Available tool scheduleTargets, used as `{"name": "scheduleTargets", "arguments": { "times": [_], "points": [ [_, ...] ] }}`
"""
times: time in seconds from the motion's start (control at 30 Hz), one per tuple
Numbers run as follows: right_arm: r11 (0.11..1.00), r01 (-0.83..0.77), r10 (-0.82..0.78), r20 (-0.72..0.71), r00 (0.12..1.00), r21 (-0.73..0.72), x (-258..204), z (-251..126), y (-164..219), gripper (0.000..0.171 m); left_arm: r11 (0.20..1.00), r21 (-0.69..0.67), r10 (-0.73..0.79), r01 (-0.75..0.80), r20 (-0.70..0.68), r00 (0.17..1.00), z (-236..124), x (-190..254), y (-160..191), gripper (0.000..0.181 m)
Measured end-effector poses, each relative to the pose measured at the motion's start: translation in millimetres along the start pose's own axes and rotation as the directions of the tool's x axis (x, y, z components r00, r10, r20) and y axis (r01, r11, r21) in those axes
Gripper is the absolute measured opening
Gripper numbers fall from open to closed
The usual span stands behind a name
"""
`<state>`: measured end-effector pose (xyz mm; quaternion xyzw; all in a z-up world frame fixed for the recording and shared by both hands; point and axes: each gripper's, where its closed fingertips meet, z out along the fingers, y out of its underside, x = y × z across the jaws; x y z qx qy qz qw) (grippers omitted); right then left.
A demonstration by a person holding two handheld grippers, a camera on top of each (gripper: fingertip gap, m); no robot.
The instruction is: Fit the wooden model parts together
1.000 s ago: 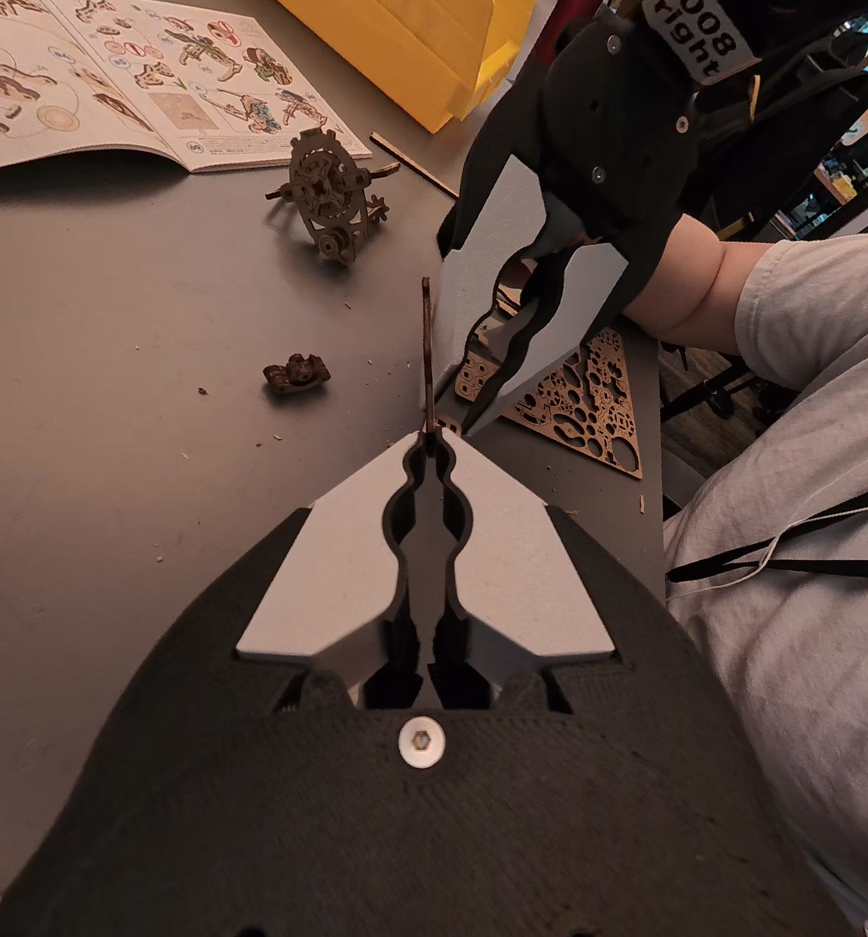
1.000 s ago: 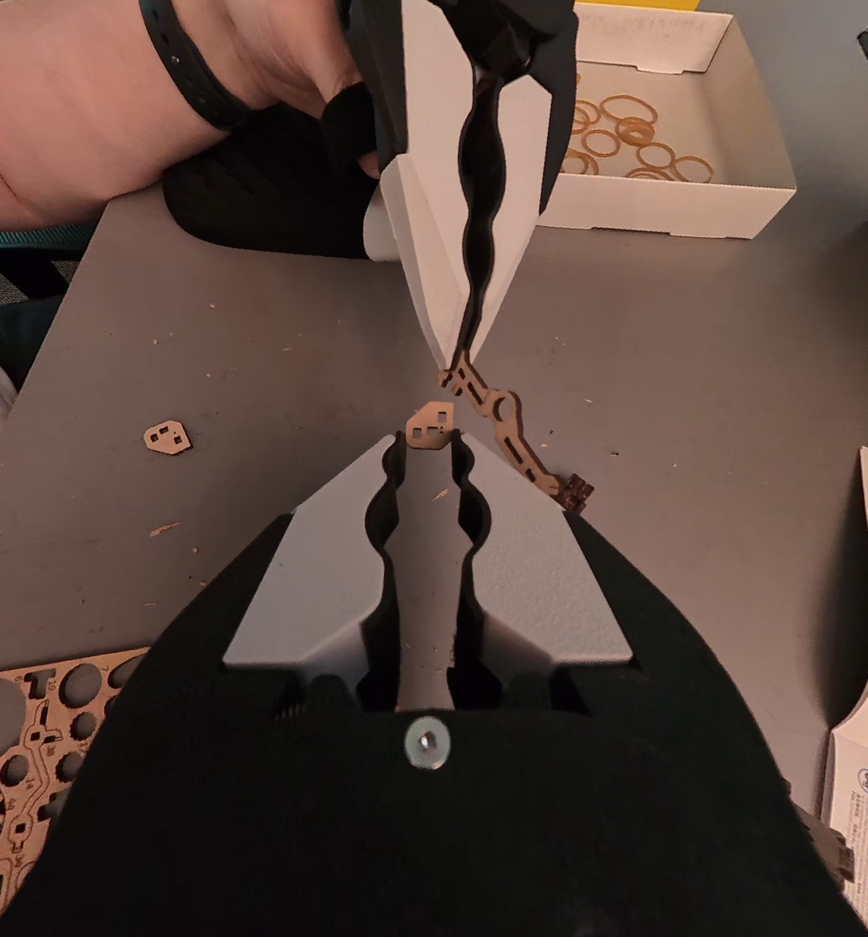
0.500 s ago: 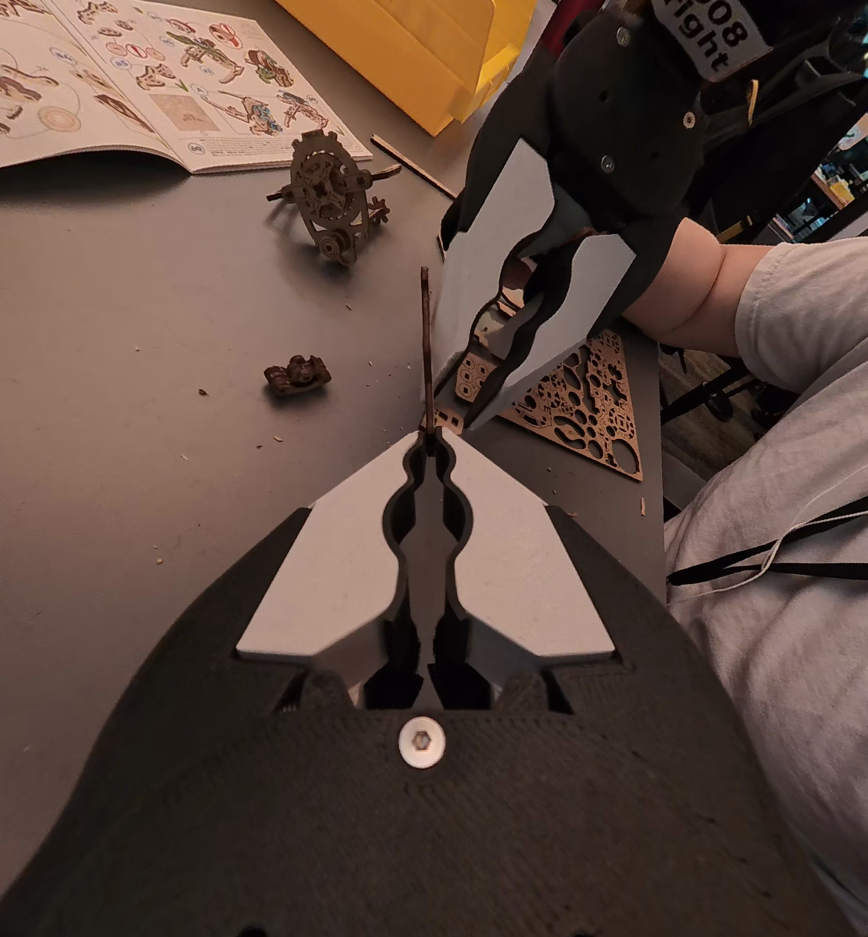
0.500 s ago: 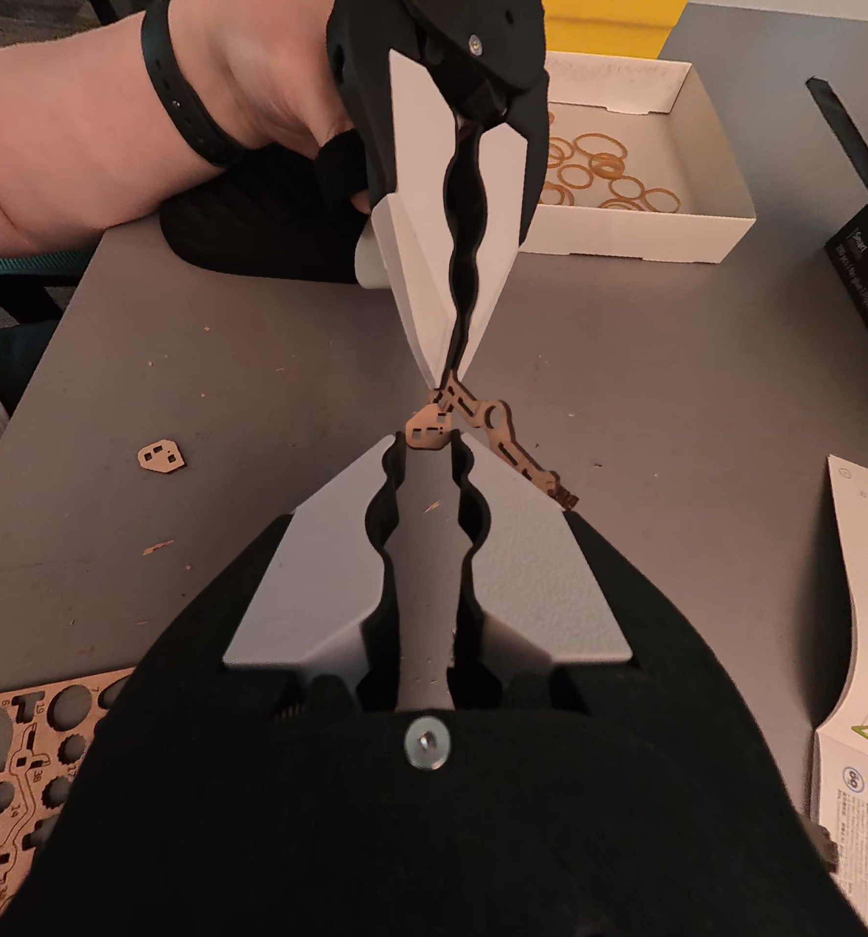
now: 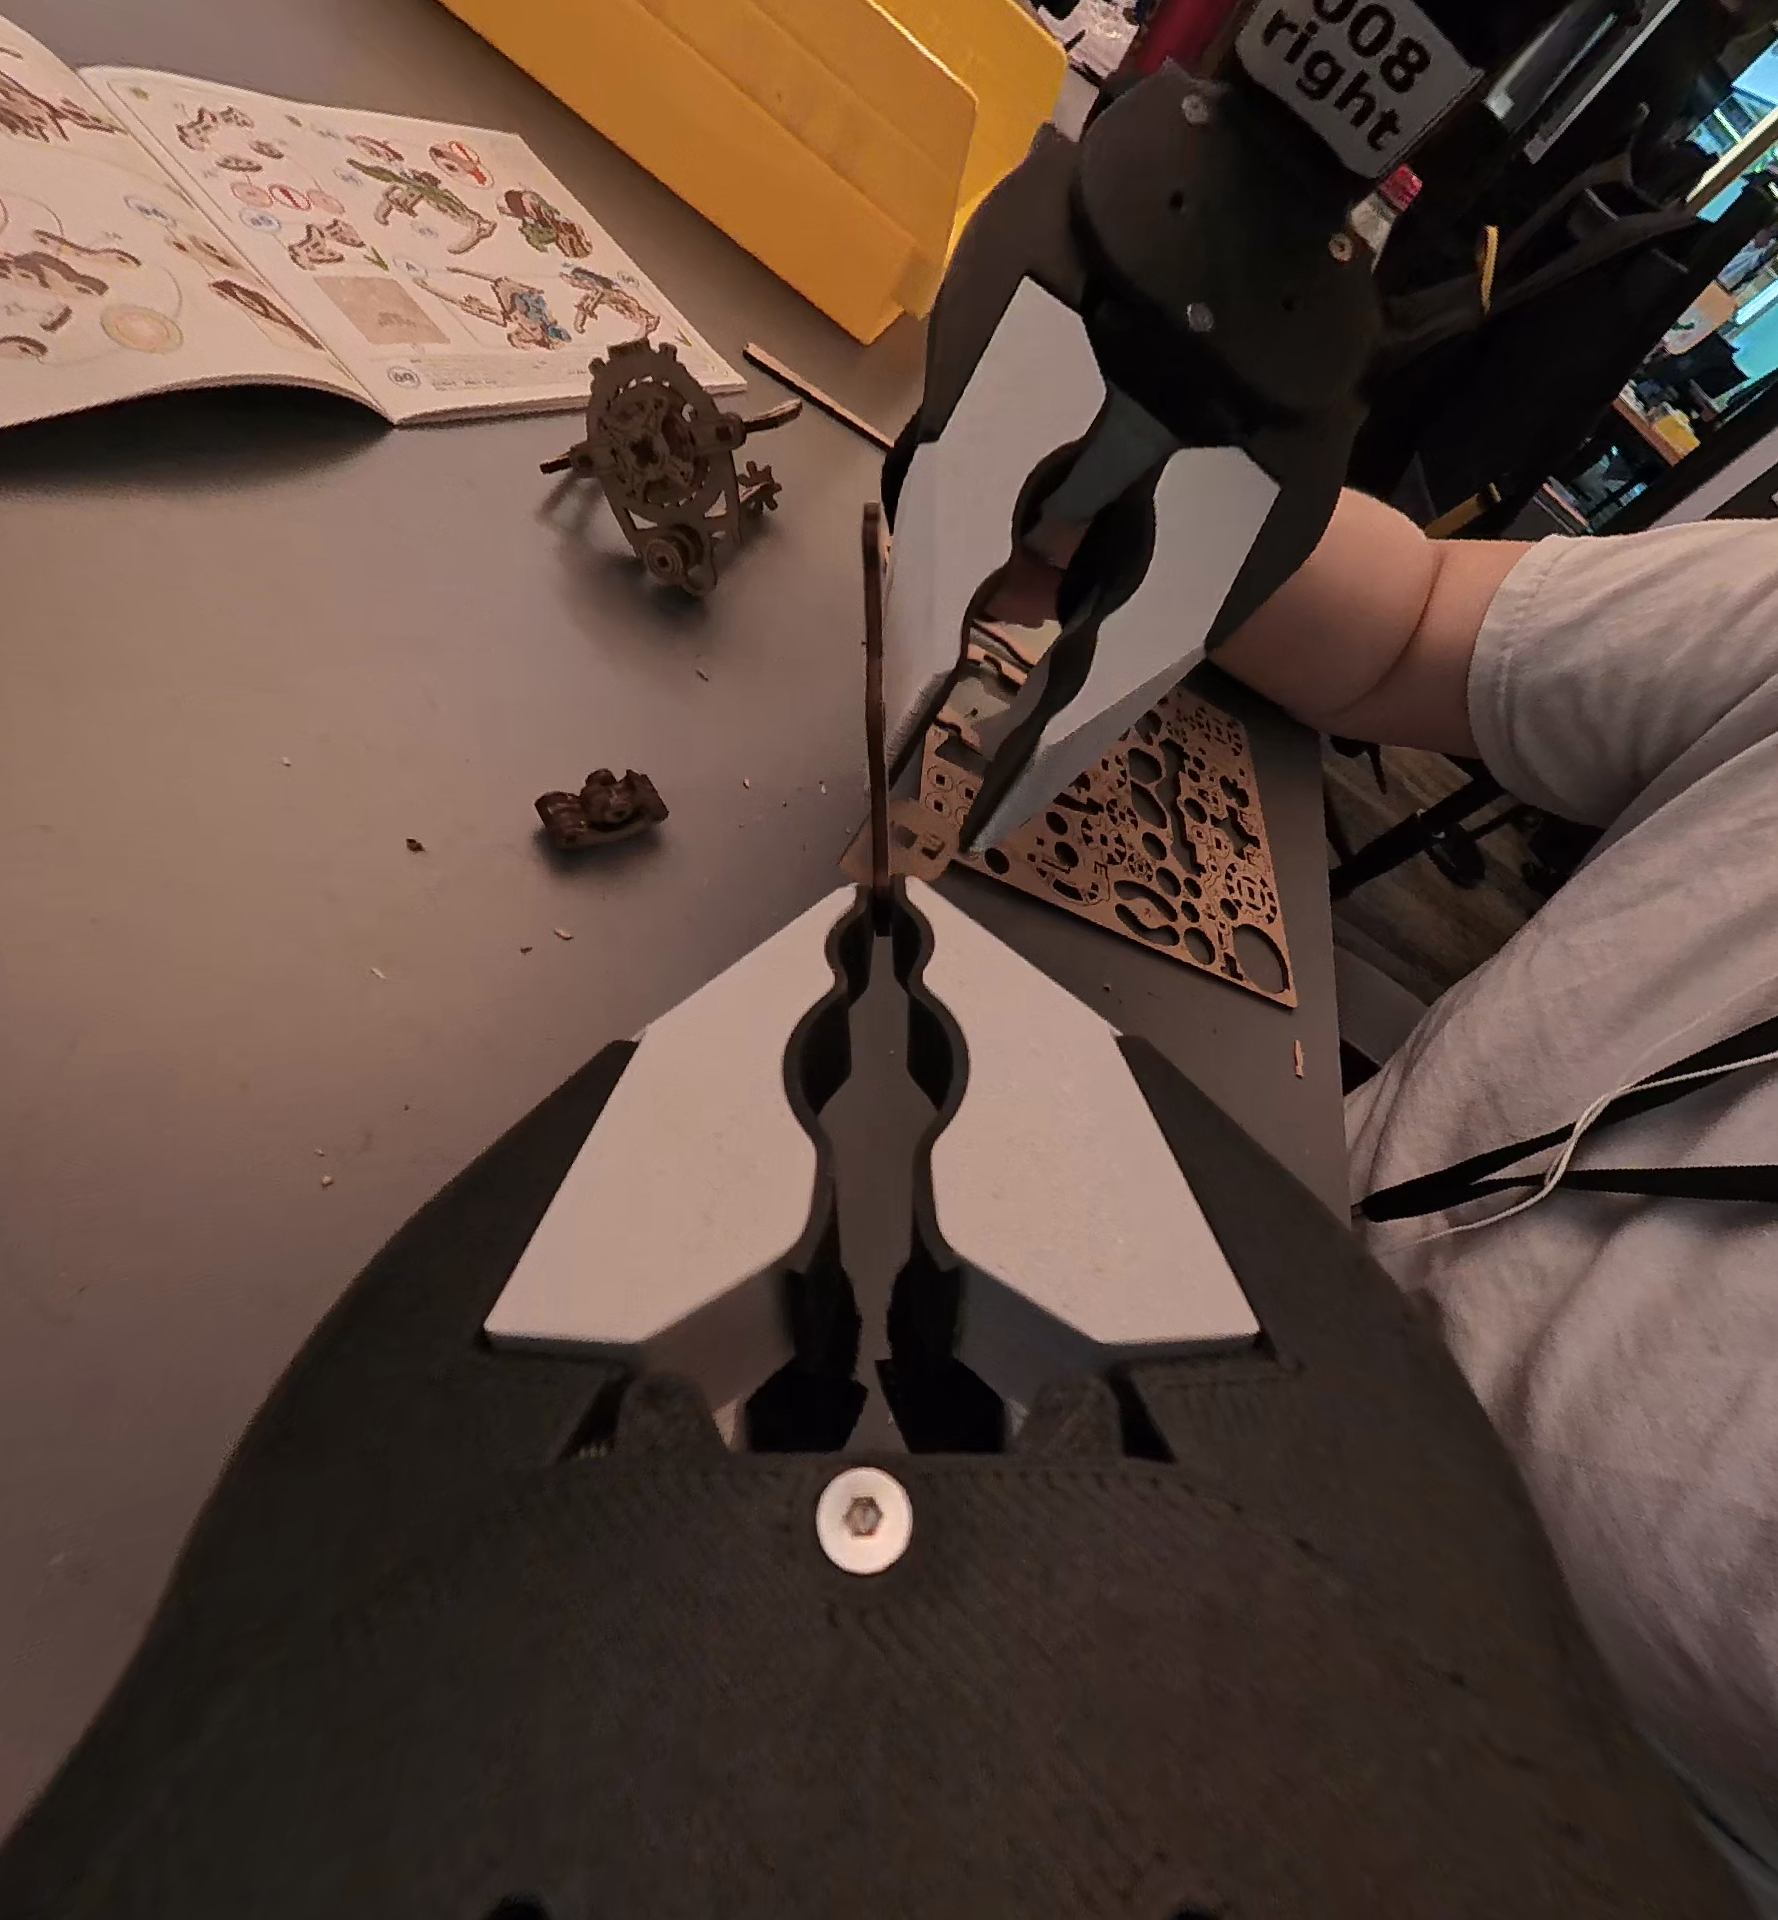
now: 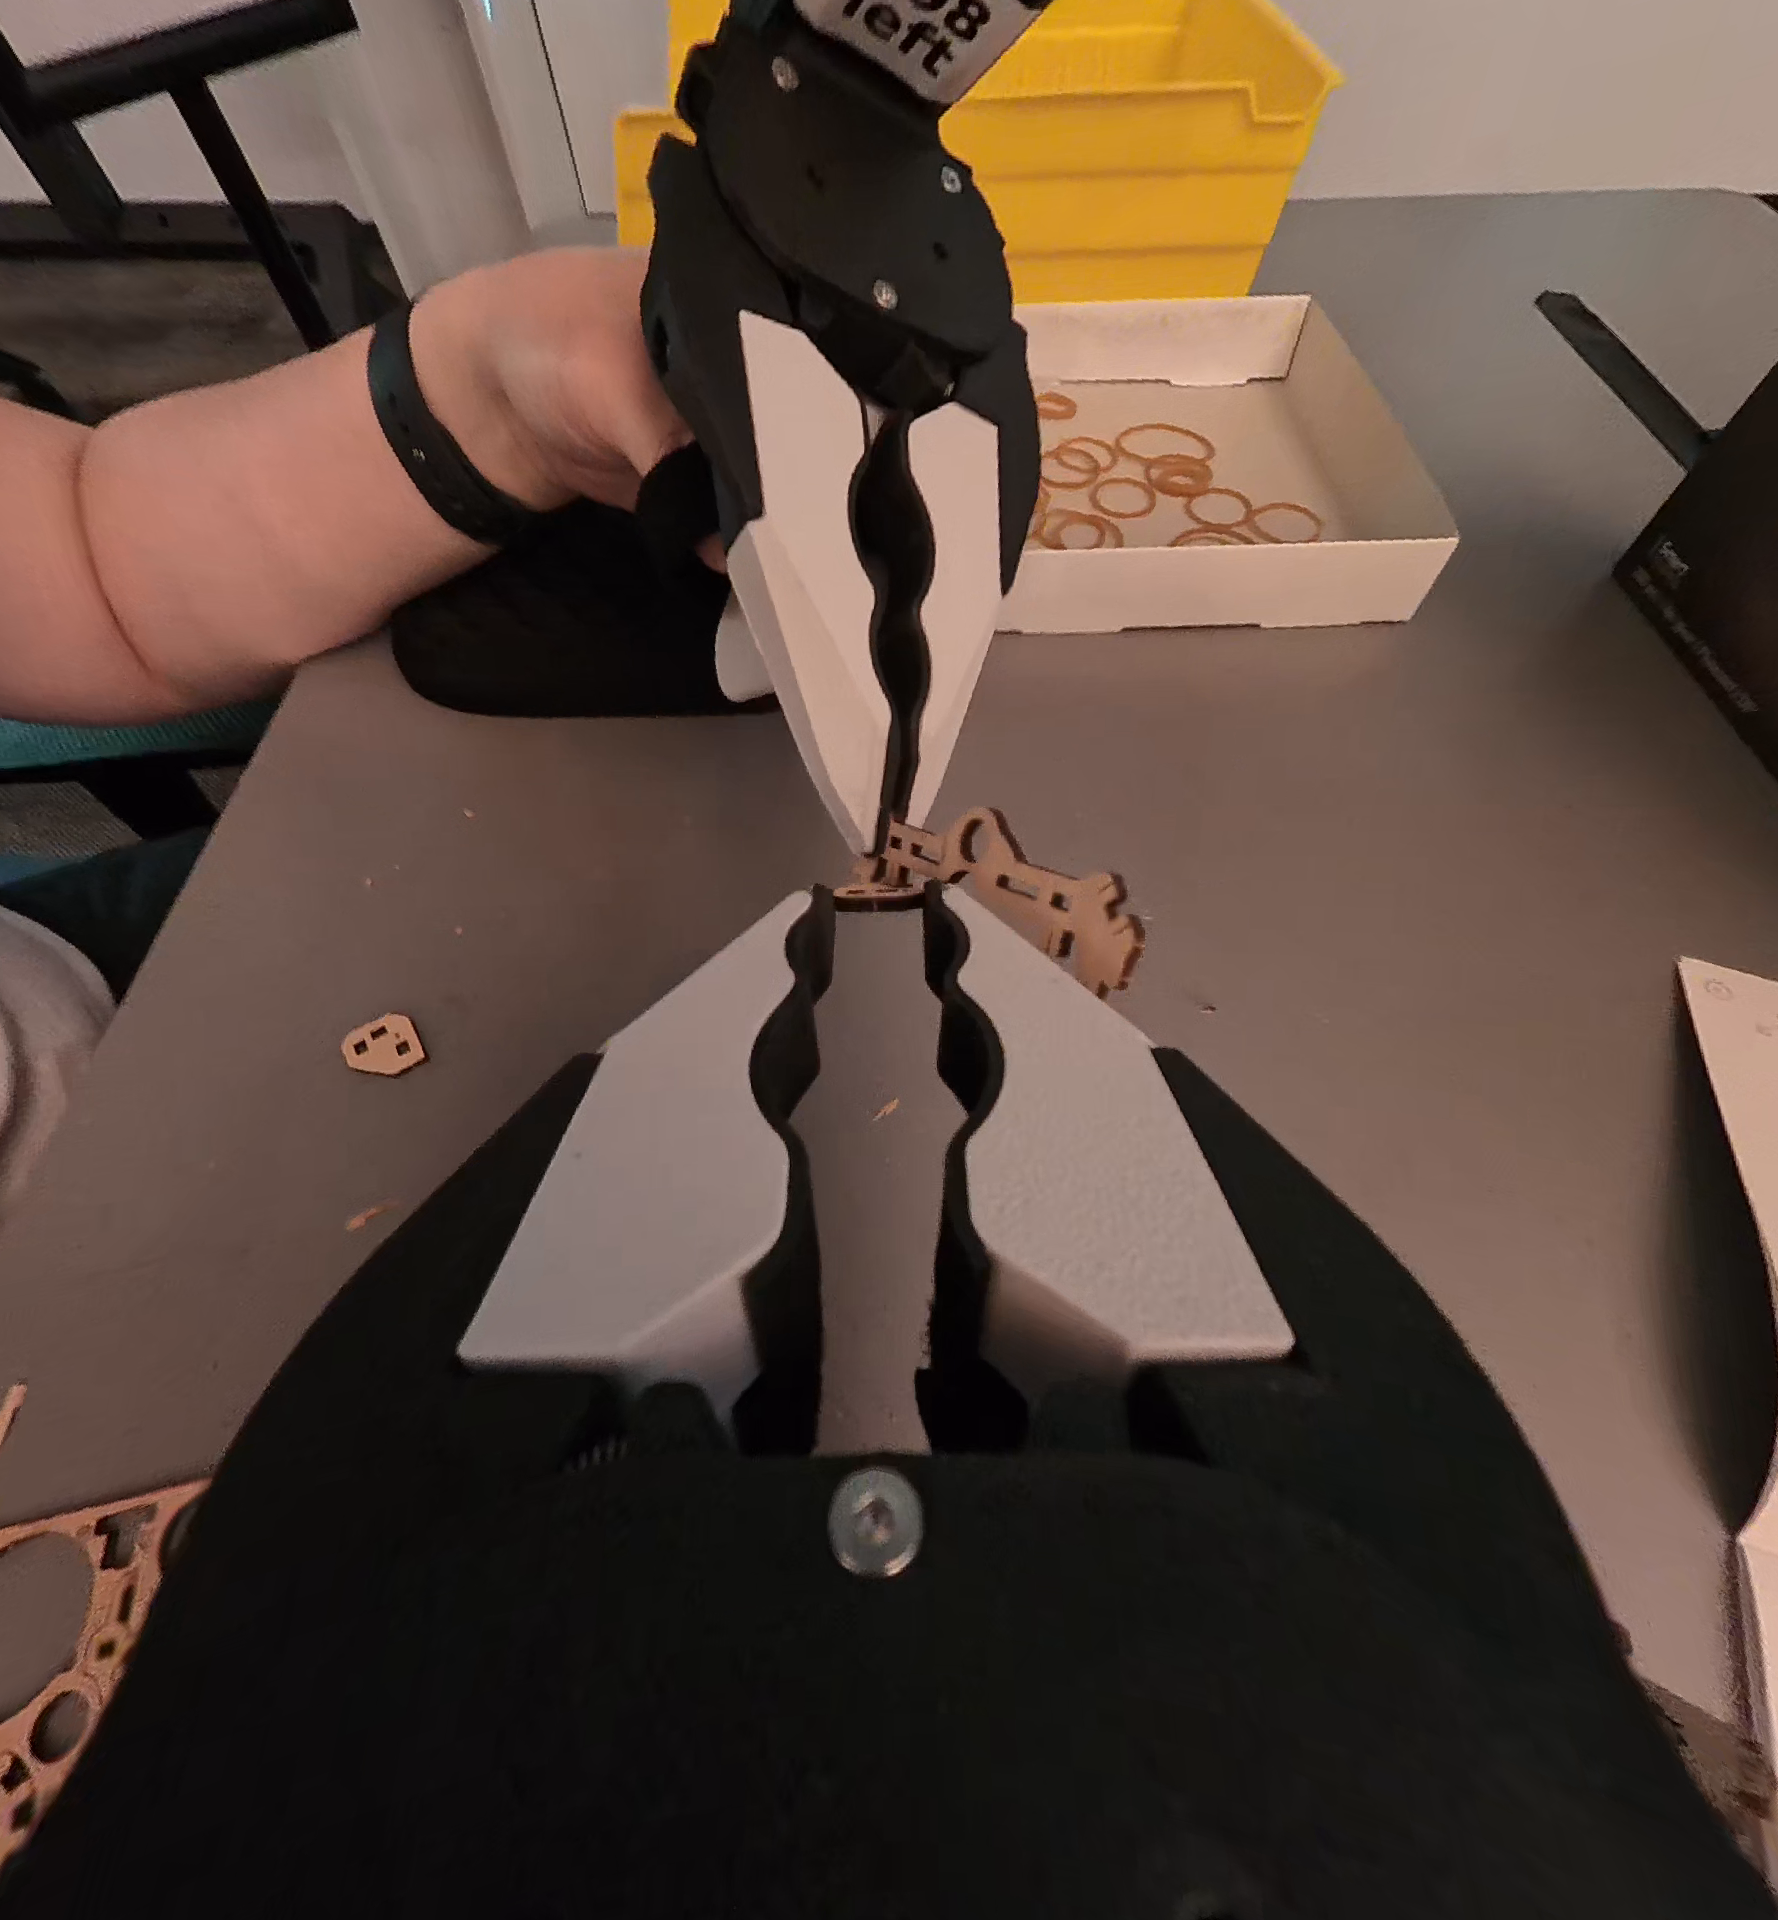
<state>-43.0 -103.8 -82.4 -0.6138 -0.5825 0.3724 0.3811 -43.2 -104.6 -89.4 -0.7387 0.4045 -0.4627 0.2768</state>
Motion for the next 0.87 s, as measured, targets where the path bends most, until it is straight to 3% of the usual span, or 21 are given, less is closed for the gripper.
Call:
{"name": "scheduleTargets", "arguments": {
  "times": [0.57,0.87],
  "points": [
    [0.981,-0.159,0.152,0.069,0.986,0.115,-2,-1,-12,0.013,0.995,0.091,0.038,-0.042,0.044,0.998,-19,-2,-17,0.001],
    [0.988,-0.118,0.105,0.124,0.987,0.098,-5,-10,-11,0.013,0.995,0.094,0.038,-0.043,0.058,0.998,-19,-5,-17,0.000]
  ]
}}
